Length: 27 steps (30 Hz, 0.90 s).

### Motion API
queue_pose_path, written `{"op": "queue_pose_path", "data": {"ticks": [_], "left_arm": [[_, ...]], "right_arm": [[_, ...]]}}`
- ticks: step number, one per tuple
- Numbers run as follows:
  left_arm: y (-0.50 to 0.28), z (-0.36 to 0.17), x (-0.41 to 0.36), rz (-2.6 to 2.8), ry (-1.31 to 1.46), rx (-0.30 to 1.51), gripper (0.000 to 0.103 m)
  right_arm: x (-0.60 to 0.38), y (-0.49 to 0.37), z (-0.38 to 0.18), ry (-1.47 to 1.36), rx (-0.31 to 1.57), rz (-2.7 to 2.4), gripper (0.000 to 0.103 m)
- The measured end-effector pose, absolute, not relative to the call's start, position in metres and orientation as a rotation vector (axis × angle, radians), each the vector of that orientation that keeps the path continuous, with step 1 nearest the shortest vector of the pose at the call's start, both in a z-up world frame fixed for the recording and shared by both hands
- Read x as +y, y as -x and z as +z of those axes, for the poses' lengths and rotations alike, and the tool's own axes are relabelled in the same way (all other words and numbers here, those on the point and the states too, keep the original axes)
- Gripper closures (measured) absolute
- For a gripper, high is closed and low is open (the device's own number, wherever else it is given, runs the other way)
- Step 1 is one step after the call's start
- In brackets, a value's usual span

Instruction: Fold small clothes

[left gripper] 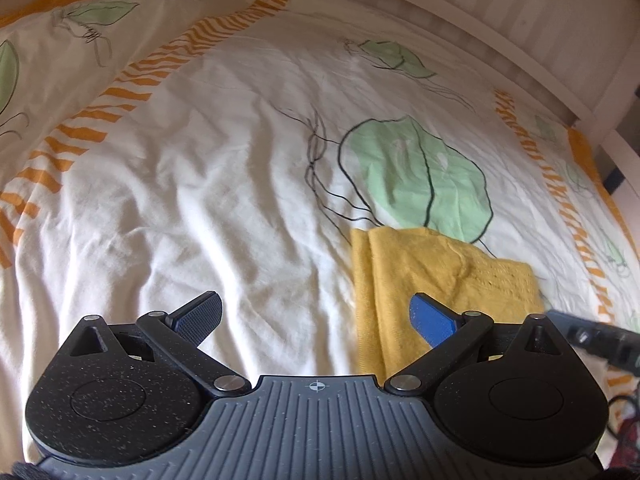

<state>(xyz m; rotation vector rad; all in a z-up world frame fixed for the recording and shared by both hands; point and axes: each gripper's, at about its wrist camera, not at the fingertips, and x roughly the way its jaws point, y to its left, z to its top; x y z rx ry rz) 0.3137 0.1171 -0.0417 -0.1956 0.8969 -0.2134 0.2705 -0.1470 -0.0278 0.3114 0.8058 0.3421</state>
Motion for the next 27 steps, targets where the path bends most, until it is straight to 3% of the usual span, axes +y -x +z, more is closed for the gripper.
{"op": "queue_pose_path", "data": {"ticks": [8, 11, 20, 27], "left_arm": [[-0.307, -0.048, 0.085, -0.291, 0.114, 0.865, 0.002], [-0.303, -0.050, 0.070, -0.338, 0.081, 0.837, 0.002], [-0.316, -0.081, 0.038, -0.279, -0.091, 0.845, 0.002], [-0.337, -0.098, 0.082, -0.118, 0.053, 0.919, 0.001]], "right_arm": [[-0.109, -0.216, -0.081, -0.139, 0.873, 0.451, 0.046], [-0.092, -0.199, -0.088, -0.109, 0.823, 0.516, 0.030], [-0.098, -0.188, -0.082, -0.145, 0.781, 0.566, 0.028], [-0.134, -0.178, -0.072, -0.168, 0.740, 0.508, 0.027]]}}
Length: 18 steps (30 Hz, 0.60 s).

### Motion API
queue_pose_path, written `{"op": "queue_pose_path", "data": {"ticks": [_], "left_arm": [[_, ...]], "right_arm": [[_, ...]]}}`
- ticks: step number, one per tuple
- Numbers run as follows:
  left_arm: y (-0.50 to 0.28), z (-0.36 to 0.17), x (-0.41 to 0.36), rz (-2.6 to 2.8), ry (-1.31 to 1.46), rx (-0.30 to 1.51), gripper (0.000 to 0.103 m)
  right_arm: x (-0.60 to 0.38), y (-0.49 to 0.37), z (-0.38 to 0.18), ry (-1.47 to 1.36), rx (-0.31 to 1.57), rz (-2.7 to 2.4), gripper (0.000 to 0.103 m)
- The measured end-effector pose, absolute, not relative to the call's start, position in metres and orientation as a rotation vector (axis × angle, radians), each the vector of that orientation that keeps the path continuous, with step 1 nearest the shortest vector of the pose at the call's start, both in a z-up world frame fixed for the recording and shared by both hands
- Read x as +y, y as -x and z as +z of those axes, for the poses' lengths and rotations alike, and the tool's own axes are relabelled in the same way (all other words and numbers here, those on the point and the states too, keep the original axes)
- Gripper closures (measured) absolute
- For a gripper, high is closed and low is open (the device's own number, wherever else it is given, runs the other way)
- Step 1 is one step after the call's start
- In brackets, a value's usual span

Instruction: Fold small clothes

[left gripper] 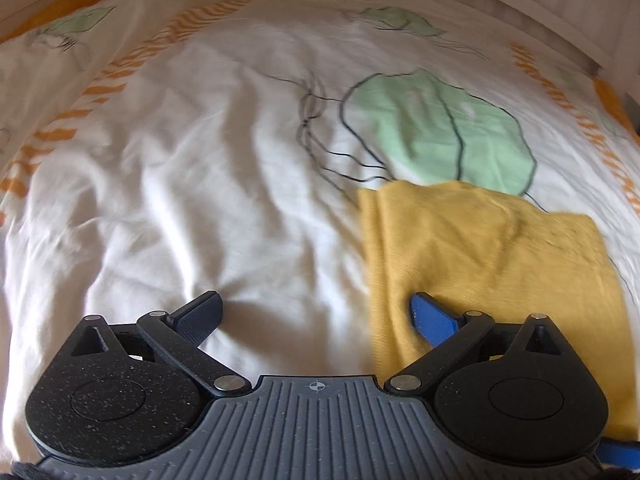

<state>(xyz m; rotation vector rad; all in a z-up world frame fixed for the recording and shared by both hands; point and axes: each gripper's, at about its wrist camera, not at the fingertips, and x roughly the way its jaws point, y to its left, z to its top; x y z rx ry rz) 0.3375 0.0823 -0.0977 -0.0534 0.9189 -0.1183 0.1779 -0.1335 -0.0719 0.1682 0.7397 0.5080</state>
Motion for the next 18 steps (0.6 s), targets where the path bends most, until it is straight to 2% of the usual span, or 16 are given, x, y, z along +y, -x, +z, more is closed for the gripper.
{"op": "queue_pose_path", "data": {"ticks": [5, 8, 11, 15, 18], "left_arm": [[-0.335, -0.092, 0.089, -0.135, 0.110, 0.916, 0.002], [-0.327, -0.085, 0.099, -0.225, 0.235, 0.921, 0.002], [-0.312, -0.074, 0.107, -0.294, 0.368, 0.904, 0.001], [-0.284, -0.062, 0.095, -0.304, 0.304, 0.865, 0.001], [-0.266, -0.063, 0.081, -0.328, 0.232, 0.881, 0.001]], "right_arm": [[-0.162, -0.181, -0.066, -0.201, 0.705, 0.433, 0.021], [-0.177, -0.185, -0.066, -0.254, 0.688, 0.386, 0.019], [-0.191, -0.182, -0.065, -0.298, 0.687, 0.355, 0.011], [-0.206, -0.178, -0.065, -0.370, 0.698, 0.341, 0.000], [-0.215, -0.176, -0.066, -0.408, 0.716, 0.351, 0.000]]}}
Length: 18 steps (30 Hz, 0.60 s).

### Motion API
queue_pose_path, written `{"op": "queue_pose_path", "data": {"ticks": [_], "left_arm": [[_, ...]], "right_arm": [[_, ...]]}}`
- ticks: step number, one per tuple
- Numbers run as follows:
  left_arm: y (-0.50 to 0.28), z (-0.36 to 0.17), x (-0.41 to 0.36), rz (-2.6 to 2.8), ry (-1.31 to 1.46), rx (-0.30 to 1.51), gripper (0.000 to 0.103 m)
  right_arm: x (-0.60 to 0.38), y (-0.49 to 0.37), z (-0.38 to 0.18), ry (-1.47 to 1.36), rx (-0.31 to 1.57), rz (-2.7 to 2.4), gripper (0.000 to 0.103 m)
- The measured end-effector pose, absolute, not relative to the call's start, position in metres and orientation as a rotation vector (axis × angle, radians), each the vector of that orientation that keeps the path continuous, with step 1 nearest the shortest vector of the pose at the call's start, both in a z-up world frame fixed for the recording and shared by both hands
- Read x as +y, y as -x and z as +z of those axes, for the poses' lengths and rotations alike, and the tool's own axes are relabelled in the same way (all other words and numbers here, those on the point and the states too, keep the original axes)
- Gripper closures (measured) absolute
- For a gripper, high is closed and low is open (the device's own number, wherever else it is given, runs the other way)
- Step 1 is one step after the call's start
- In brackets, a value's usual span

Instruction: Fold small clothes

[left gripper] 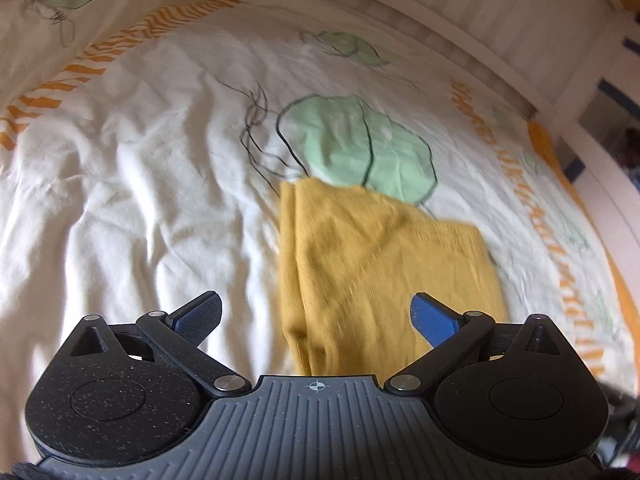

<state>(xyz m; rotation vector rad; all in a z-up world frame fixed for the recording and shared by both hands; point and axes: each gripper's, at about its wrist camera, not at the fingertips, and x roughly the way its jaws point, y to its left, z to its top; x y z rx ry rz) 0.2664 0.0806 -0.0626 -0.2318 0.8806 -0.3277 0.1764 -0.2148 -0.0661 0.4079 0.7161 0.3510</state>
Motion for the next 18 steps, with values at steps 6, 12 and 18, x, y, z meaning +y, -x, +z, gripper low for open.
{"op": "queue_pose_path", "data": {"ticks": [6, 12, 18], "left_arm": [[-0.239, -0.075, 0.071, -0.345, 0.214, 0.931, 0.001], [-0.244, -0.098, 0.059, -0.397, 0.218, 0.990, 0.001], [-0.263, -0.105, 0.051, -0.437, 0.245, 0.982, 0.001]], "right_arm": [[-0.226, -0.173, -0.068, -0.444, 0.710, 0.345, 0.000], [-0.241, -0.183, -0.077, -0.526, 0.726, 0.342, 0.000], [-0.255, -0.215, -0.091, -0.597, 0.751, 0.364, 0.000]]}}
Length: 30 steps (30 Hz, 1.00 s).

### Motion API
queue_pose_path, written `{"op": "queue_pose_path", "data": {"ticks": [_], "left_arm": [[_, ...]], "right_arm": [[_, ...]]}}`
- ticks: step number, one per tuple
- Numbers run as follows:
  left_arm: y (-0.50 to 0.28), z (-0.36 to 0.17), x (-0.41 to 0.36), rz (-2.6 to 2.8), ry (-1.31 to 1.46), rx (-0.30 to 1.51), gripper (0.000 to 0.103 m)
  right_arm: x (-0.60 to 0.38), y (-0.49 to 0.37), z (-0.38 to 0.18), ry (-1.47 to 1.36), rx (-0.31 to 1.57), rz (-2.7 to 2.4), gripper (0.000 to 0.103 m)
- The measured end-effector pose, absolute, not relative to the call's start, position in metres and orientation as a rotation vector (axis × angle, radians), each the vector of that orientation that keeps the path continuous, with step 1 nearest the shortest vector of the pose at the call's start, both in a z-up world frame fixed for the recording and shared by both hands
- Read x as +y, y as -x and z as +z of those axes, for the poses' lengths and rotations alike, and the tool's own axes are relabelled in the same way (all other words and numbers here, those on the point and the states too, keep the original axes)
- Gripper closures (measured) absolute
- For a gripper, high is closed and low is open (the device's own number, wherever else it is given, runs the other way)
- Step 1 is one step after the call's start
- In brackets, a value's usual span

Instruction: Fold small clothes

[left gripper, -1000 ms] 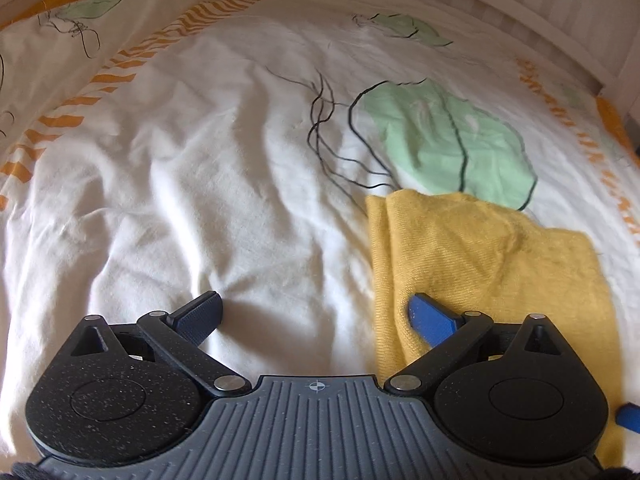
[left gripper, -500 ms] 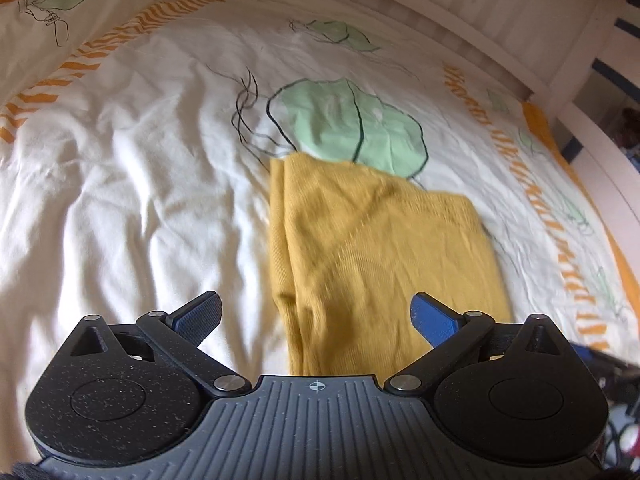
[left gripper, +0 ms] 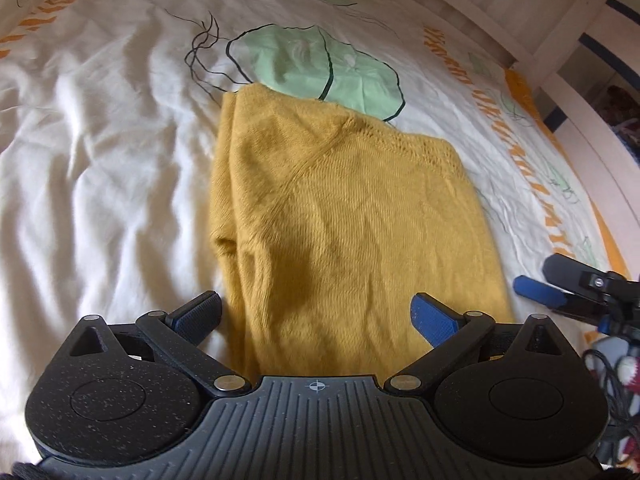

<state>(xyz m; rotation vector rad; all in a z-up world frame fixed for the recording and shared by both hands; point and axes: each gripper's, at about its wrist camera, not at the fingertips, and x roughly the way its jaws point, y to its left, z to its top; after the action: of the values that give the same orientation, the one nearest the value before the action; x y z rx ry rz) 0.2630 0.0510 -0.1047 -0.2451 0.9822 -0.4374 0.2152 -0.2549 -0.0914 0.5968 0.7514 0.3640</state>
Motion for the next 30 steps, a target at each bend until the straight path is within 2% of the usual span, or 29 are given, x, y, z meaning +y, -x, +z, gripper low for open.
{"op": "queue_pose_path", "data": {"ticks": [15, 25, 28, 30], "left_arm": [[-0.273, -0.105, 0.040, -0.479, 0.312, 1.013, 0.001], [-0.273, -0.111, 0.047, -0.503, 0.454, 1.060, 0.003], [-0.275, -0.111, 0.050, -0.495, 0.473, 1.067, 0.008], [-0.275, -0.110, 0.050, -0.486, 0.456, 1.072, 0.020]], "right_arm": [[-0.252, -0.309, -0.120, -0.747, 0.797, 0.486, 0.000], [-0.250, -0.323, -0.122, -0.747, 0.808, 0.537, 0.000], [-0.250, -0.319, -0.122, -0.708, 0.796, 0.572, 0.000], [-0.250, -0.316, -0.121, -0.686, 0.787, 0.591, 0.000]]}}
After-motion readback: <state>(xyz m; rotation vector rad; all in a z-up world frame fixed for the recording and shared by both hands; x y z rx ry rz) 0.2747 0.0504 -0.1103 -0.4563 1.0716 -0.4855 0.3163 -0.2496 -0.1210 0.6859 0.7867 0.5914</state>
